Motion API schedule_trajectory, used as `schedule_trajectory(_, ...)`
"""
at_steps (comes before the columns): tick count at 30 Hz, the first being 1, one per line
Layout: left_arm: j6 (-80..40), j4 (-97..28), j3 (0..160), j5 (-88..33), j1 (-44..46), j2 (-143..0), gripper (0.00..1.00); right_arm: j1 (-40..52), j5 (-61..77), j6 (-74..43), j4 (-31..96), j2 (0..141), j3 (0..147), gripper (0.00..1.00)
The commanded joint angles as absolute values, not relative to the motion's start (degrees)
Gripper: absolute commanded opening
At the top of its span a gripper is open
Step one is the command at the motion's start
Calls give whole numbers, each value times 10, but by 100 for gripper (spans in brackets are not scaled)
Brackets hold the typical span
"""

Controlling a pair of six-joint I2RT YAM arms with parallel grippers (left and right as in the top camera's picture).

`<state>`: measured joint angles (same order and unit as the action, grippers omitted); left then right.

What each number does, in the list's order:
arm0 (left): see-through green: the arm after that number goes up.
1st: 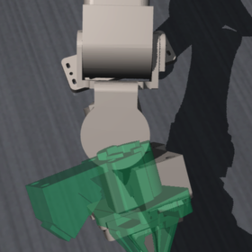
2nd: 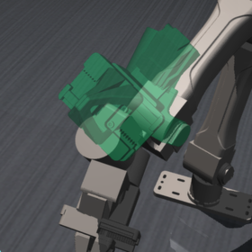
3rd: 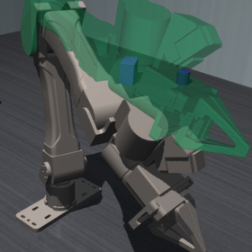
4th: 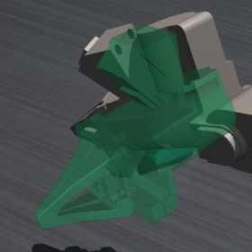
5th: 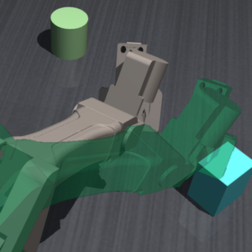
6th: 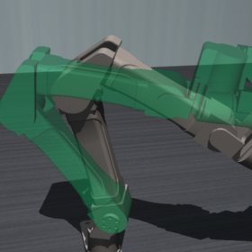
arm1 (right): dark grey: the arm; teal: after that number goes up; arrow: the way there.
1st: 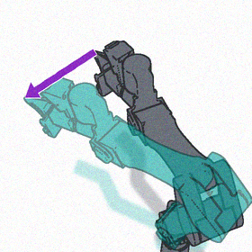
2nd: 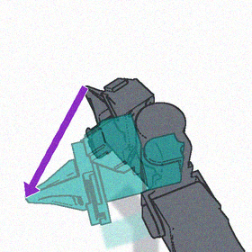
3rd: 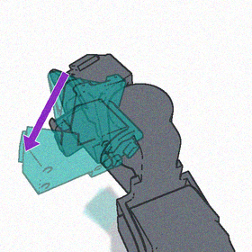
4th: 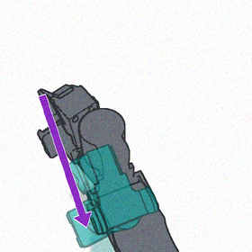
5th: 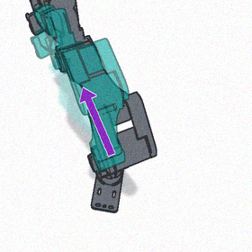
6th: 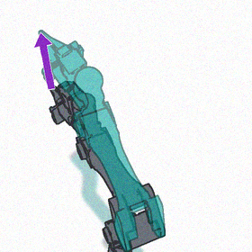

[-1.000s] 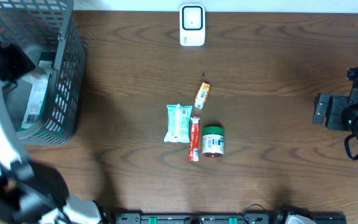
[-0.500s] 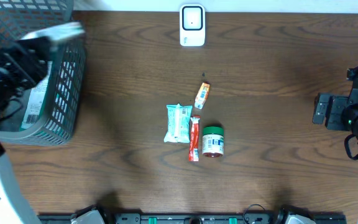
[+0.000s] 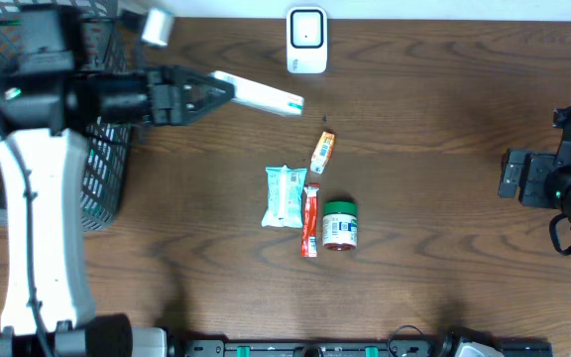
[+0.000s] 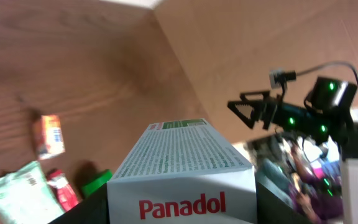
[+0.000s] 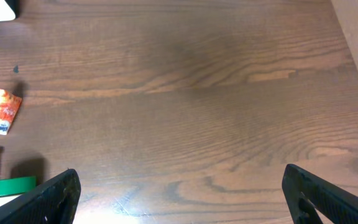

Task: Scan the item barcode
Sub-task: 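Lower the Panadol box onto the table above the wipes, release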

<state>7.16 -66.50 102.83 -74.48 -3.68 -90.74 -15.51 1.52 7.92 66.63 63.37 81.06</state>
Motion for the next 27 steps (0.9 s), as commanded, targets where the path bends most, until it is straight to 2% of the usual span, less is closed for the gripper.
schedule_trajectory(1, 130, -668, 1032, -774, 9, -948, 55, -159, 16, 73, 667, 634, 817, 99)
schedule_trajectory(10, 139, -651, 1032, -696, 72, -1065, 55, -159, 16, 73, 667, 634, 817, 99)
schedule_trajectory(21, 139, -614, 1032, -545, 57, -1227, 55, -159, 16, 73, 667, 634, 817, 99)
schedule_trajectory(27, 139, -592, 1032, -539, 26, -1241, 55, -159, 16, 73, 667, 634, 817, 99)
